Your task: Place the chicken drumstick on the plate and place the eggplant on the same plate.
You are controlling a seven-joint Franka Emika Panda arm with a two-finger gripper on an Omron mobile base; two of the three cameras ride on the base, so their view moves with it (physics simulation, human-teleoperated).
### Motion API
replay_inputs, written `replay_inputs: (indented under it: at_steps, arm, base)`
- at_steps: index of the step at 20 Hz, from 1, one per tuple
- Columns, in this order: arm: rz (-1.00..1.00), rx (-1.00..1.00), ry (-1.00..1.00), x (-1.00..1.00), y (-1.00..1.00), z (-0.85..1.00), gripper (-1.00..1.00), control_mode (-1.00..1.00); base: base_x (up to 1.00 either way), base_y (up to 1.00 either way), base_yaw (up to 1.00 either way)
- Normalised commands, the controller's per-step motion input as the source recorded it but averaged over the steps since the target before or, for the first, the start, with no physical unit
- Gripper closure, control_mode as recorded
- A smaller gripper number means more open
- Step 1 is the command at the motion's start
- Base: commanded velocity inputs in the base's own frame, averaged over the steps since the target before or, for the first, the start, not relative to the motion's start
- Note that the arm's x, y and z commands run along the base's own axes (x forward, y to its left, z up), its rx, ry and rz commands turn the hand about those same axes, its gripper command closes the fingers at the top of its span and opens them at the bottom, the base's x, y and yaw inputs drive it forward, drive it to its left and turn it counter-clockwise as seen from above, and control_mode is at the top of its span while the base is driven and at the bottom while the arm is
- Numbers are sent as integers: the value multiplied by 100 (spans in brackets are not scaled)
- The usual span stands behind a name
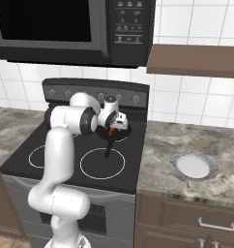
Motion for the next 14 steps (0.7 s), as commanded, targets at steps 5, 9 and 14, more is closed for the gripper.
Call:
replay_inputs:
  at_steps: [5, 9, 14]
  arm:
    - [0, 0, 2, 15, 0, -21, -100, -100]
    - [0, 0, 4, 17, 0, -19, -100, -100]
    - [0, 0, 3, 9, 0, -15, 100, -100]
  base:
    - [0, 0, 0]
    - [0, 0, 0]
    - [0, 0, 0]
